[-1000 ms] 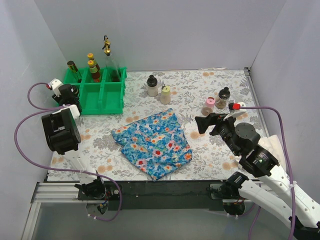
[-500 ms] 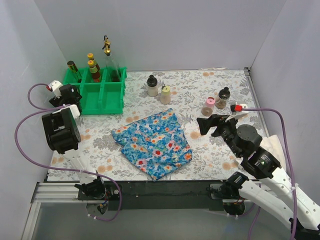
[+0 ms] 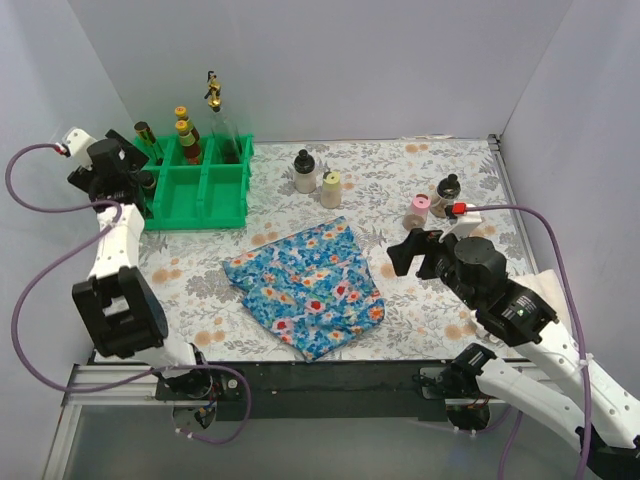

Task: Organize the condiment bottles
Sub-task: Place the bottle in the storage box, then move the bottle to the center of the board.

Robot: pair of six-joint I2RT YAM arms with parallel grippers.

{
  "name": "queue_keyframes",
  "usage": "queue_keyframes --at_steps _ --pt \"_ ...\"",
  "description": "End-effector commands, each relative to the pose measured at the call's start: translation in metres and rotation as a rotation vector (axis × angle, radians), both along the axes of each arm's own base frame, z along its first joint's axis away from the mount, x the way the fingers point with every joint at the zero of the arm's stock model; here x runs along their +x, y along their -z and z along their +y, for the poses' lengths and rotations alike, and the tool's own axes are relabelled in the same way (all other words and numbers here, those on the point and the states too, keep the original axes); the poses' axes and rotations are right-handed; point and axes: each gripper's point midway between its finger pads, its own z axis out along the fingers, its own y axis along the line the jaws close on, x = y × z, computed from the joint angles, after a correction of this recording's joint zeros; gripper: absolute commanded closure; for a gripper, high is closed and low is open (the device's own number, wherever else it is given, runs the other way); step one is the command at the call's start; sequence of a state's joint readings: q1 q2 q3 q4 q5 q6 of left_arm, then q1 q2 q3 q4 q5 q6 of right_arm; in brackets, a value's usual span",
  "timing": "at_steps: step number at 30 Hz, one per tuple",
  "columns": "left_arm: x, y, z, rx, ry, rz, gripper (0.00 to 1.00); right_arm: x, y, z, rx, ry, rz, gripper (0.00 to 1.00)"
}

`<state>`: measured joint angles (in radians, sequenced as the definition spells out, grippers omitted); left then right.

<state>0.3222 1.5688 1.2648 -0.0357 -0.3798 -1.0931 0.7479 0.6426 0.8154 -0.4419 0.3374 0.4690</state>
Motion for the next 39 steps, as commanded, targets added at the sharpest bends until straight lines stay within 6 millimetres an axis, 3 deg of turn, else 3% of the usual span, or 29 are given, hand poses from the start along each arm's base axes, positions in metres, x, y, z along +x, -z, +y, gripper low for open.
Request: queue_keyframes --at_steps 1,2,3,4,5,7,10,12,16,18,22,27,29,30,32,33,39 --pt "-0.033 -0.006 -0.076 -0.132 0.259 -0.028 0.02 -0.007 0.014 0.004 0.002 -0.015 0.087 0.04" --pt "-0.038 -0.005 -0.088 -0.141 0.303 -0.032 0.02 -0.007 0.014 0.003 -0.005 -0.01 0.088 0.04" --pt "-0.044 0.012 -0.107 -0.167 0.353 -0.001 0.02 -0.006 0.015 0.001 -0.013 -0.003 0.087 0.04" --pt "-0.051 0.004 -0.123 -0.169 0.405 -0.023 0.02 -0.003 0.015 -0.004 -0.027 0.027 0.079 0.04" --pt "-0.055 0.009 -0.142 -0.19 0.48 -0.015 0.02 0.0 0.015 -0.007 -0.037 0.048 0.07 0.04" --pt "-0.065 0.03 -0.181 -0.205 0.603 0.034 0.02 0.009 0.015 -0.015 -0.107 0.085 0.044 0.03" --pt "-0.081 0.051 -0.248 -0.185 0.818 0.111 0.02 0.022 0.016 -0.013 -0.203 0.079 0.044 0.02" --pt "-0.093 0.055 -0.284 -0.19 0.942 0.128 0.02 0.033 0.029 -0.009 -0.246 0.087 0.092 0.01" --pt "-0.114 0.062 -0.33 -0.108 1.107 0.135 0.02 0.054 0.034 -0.004 -0.243 0.069 0.147 0.01" --pt "-0.132 0.073 -0.352 -0.049 1.174 0.151 0.02 0.075 0.041 -0.021 -0.243 0.124 0.189 0.02" --pt "-0.152 0.057 -0.381 -0.03 1.309 0.089 0.02 0.111 0.032 -0.051 -0.27 0.235 0.199 0.04" --pt "-0.158 0.047 -0.393 -0.067 1.366 0.047 0.02 0.165 0.011 -0.102 -0.263 0.478 0.181 0.08" --pt "-0.159 0.045 -0.393 -0.071 1.366 0.045 0.02 0.185 0.021 -0.113 -0.281 0.511 0.217 0.08" --pt "-0.16 0.043 -0.392 -0.069 1.368 0.042 0.02 0.194 0.013 -0.114 -0.287 0.511 0.201 0.08" --pt "-0.164 0.037 -0.391 -0.062 1.369 0.017 0.02 0.209 0.026 -0.124 -0.32 0.528 0.235 0.08" --pt "-0.165 0.035 -0.39 -0.06 1.369 0.01 0.02 0.216 0.023 -0.128 -0.33 0.535 0.229 0.07" --pt "-0.17 0.021 -0.389 -0.054 1.374 -0.037 0.02 0.244 0.051 -0.157 -0.359 0.593 0.304 0.01"
